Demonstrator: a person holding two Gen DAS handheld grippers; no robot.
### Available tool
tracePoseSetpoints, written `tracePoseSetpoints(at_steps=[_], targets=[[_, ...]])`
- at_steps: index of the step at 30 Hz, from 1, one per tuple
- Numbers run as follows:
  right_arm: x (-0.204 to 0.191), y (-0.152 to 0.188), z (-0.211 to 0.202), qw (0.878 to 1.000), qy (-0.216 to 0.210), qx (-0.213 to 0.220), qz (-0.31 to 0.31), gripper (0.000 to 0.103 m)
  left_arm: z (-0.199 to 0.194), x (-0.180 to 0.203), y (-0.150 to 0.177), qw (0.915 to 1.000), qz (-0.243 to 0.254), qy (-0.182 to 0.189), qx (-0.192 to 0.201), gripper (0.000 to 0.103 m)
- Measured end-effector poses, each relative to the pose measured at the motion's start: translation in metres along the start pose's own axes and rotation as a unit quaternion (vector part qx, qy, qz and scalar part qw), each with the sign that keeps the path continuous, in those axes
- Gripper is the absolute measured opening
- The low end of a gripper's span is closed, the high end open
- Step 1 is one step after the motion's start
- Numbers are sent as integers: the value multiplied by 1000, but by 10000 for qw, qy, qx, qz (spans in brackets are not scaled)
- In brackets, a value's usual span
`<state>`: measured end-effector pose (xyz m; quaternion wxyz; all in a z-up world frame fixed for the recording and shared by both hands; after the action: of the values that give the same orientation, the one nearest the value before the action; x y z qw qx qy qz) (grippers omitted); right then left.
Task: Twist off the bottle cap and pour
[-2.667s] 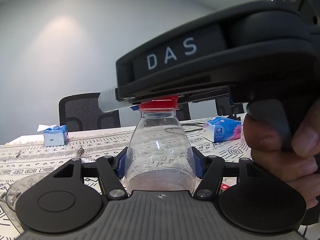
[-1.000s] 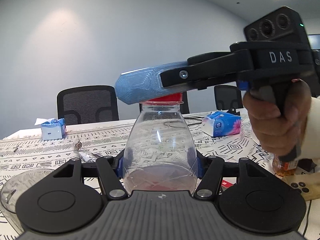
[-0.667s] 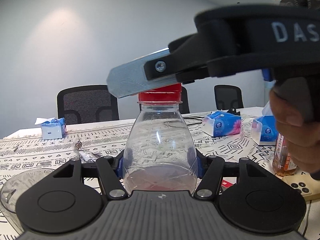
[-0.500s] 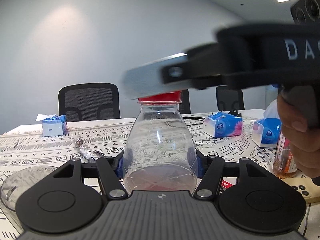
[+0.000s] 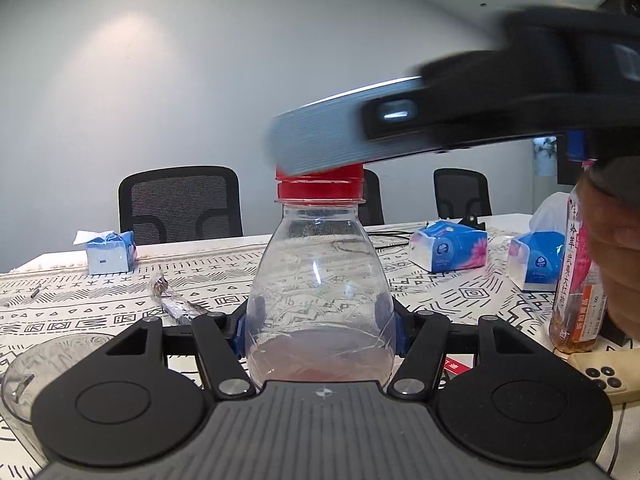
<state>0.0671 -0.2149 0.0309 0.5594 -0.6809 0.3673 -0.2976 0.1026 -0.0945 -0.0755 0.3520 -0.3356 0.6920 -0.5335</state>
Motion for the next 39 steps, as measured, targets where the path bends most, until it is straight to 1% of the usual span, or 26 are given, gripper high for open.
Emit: tracePoseSetpoints(at_steps=[3, 5, 6, 7, 9, 12, 14, 16, 19, 21, 22, 23, 24, 25, 26, 27, 30, 32, 33, 34, 35, 37, 38, 39], targets=[[-4, 0, 10, 10000, 61, 34, 40, 33, 2, -2, 0, 9999, -79, -61, -51, 59], [-1, 2, 11, 9999, -104, 75, -34, 32, 1, -4, 0, 9999, -123, -43, -45, 59], [4, 3, 11, 9995, -304, 94, -49, 32, 1, -4, 0, 9999, -126, -45, -46, 59], [16, 5, 10, 9967, -803, 141, -41, 32, 1, -4, 0, 9999, -142, -39, -44, 59], [37, 7, 11, 9863, -1633, 202, -130, 32, 0, -6, 0, 9998, -172, -16, -37, 59], [62, 3, 23, 9693, -2459, 85, -8, 32, 1, -6, 0, 9998, -174, 2, -60, 58], [71, 1, 29, 9616, -2741, 7, 107, 32, 1, -7, 0, 9998, -170, 8, -67, 58], [76, -1, 33, 9581, -2852, -88, 253, 32, 1, -6, 0, 9998, -171, 8, -73, 59], [63, -3, 25, 9694, -2442, -85, 230, 33, 1, -4, 0, 9998, -142, -70, -79, 60], [42, -4, 16, 9867, -1604, -93, 227, 33, -1, -2, 0, 9997, -143, -207, -39, 61], [30, -5, 12, 9931, -1146, -97, 223, 33, -5, 1, -1, 9994, -172, -281, 62, 61], [21, -6, 9, 9970, -720, -123, 261, 34, -10, 4, -3, 9990, -194, -355, 204, 64], [13, -7, 8, 9985, -435, -144, 314, 34, -13, 7, -5, 9986, -170, -411, 302, 66], [8, -6, 8, 9988, -318, -154, 338, 34, -14, 11, -6, 9982, -70, -489, 335, 67], [-2, -7, 7, 9992, -71, -182, 361, 39, -15, 15, -7, 9978, -6, -556, 349, 65], [-9, -7, 9, 9992, 73, -197, 343, 43, -15, 17, -8, 9976, 3, -589, 368, 57], [-29, -8, 13, 9984, 518, -206, 114, 44, -16, 17, -10, 9977, -108, -562, 356, 56], [-34, -9, 15, 9967, 773, -232, 10, 30, -16, 18, -10, 9975, -77, -604, 360, 55], [-35, -10, 18, 9956, 910, -238, -16, 25, -16, 17, -10, 9976, -99, -595, 353, 55], [-34, -10, 17, 9953, 937, -225, -11, 16, -16, 16, -10, 9977, -108, -569, 357, 55], [-34, -11, 17, 9957, 896, -220, -42, 0, -16, 16, -10, 9979, -106, -528, 372, 55], [-34, -13, 17, 9959, 869, -227, -42, 1, -16, 17, -10, 9980, -59, -495, 396, 55], [-33, -12, 15, 9957, 901, -215, -58, 10, -17, 18, -10, 9979, -47, -504, 410, 55], [-32, -11, 13, 9957, 910, -184, -68, 14, -16, 17, -10, 9978, -49, -526, 411, 55]])
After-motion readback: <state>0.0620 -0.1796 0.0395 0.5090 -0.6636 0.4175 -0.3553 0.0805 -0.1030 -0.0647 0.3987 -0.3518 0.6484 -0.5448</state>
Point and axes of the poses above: each gripper's, at about its wrist camera, not at the fingertips, and z roughly the way its jaws point, x to its right, y to its underside, the point moved 1 cm from there along z, roughly the way its jaws point, and after that the axes turned 4 degrees about z, right-handed, at the moved point
